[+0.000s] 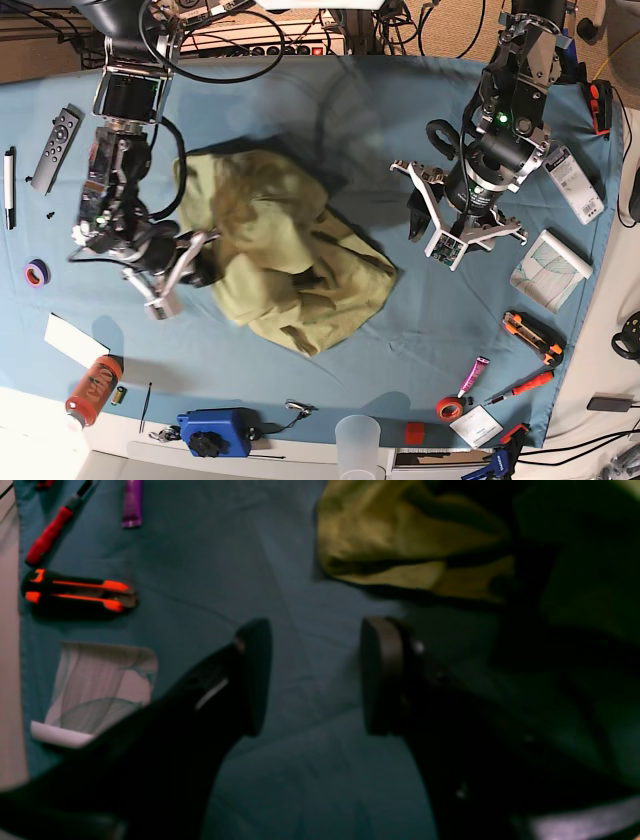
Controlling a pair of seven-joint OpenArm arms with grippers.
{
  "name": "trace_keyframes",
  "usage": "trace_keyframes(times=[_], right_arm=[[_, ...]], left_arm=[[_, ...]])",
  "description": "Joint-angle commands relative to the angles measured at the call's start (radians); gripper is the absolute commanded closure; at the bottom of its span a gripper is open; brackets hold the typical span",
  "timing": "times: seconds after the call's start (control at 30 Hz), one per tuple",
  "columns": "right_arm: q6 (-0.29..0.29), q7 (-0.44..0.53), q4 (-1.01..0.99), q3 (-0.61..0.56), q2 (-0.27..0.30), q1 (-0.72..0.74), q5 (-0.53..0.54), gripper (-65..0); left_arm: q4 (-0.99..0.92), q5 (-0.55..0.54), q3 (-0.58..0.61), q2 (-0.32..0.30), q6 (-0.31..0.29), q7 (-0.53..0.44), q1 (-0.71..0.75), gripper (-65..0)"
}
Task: Layout the t-shirt on the table in an organized manner, then fold the t-shirt properly
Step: 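Pull the shirt with the right gripper toward the right arm's side, then grasp a shirt corner with the left gripper and pull it outward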
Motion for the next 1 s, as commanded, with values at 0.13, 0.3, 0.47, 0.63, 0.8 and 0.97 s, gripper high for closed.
trace_keyframes(times=[0.13,0.3,0.47,0.63,0.8,0.97], right_arm=[[0.031,0.026,0.042,0.111,0.019,0.027,0.026,0.0],[0.028,0.036,0.042,0.236,0.072,0.027,0.021,0.0],[-0.033,0.047,0.042,0.369,0.121,0.024,-0.028,0.0],[-0.032,0.035,0.041,0.397,0.13,-0.002,-0.023,0.0],[-0.032,0.036,0.041,0.397,0.126,-0.038,-0.021,0.0],[-0.029,0.037,0.041,0.397,0.126,-0.066,-0.023,0.0]], left_arm=[[0.018,-0.002,-0.003,-0.003,0.003,-0.025,-0.014,-29.4],[0.018,-0.022,-0.003,-0.003,0.002,-0.027,-0.014,-29.4],[0.018,-0.166,-0.001,0.003,-0.101,-0.112,-0.014,-29.4],[-0.031,-0.288,-0.001,0.08,-0.215,-0.174,-0.048,-29.4],[-0.223,-0.349,0.065,0.183,-0.27,-0.172,-0.153,-29.4],[-0.482,-0.343,0.188,0.258,-0.267,-0.172,-0.319,-29.4]])
